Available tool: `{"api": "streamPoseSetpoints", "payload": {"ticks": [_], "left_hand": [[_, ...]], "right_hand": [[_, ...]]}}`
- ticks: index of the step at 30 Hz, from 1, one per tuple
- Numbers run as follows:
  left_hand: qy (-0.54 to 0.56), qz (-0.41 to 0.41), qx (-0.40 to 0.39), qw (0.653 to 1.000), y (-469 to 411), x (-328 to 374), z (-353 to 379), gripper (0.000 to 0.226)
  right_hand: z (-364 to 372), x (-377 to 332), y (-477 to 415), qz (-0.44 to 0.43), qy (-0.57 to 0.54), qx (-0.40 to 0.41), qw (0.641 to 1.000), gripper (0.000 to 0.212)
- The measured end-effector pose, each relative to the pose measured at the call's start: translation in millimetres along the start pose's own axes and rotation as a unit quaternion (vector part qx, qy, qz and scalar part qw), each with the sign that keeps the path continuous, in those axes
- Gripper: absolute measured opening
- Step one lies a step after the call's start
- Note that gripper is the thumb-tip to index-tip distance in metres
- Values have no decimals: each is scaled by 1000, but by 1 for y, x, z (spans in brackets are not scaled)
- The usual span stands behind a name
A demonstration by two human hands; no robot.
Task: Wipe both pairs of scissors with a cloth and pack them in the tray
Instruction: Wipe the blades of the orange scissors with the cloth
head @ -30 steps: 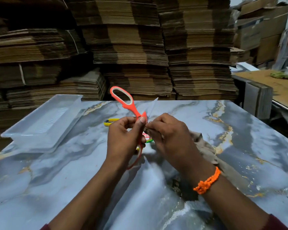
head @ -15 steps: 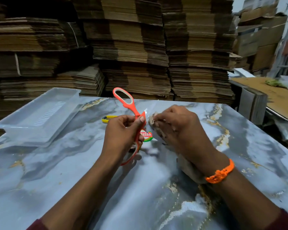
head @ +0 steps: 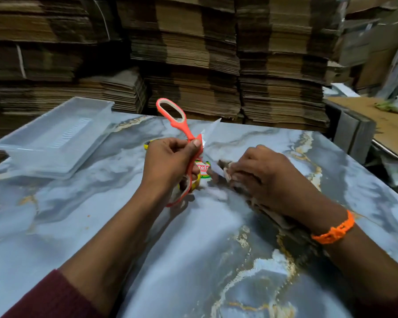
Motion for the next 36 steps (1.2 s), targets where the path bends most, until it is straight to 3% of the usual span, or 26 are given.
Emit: {"api": "streamPoseSetpoints", "payload": {"ticks": [2, 4, 13, 19, 25, 31, 36], "left_hand": [[-3, 3, -9, 1000, 1, -1, 1, 25], [-16, 7, -23, 1000, 5, -3, 5, 24], [-24, -20, -36, 999, 11, -8, 13, 24], [-40, -8, -28, 999, 10, -4, 12, 25], [-28, -32, -20, 999, 15, -5, 9, 29], [-56, -9, -23, 998, 15, -4, 12, 29], [-25, -17, -3, 1000, 9, -5, -1, 30]], "right_hand": [[-13, 0, -7, 26, 8, 93, 995, 15], [-6, -11, -21, 19, 33, 118, 992, 12], [16, -16, -7, -10, 6, 13, 1000, 16], [17, -21, -23, 3, 28, 95, 995, 9], [20, -20, -9, -35, 20, 27, 999, 14], [15, -27, -20, -10, 47, 96, 994, 11], [26, -17, 1, -37, 21, 23, 999, 17]]}}
Point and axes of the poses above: each hand's wrist, its own y-axis away from the middle knuckle, its own z-axis out of the palm, x = y × z, the point moved 5 cm from there along -y, towards the middle knuckle, and after that the axes turned 12 degrees about -z, right-handed, at the moved point
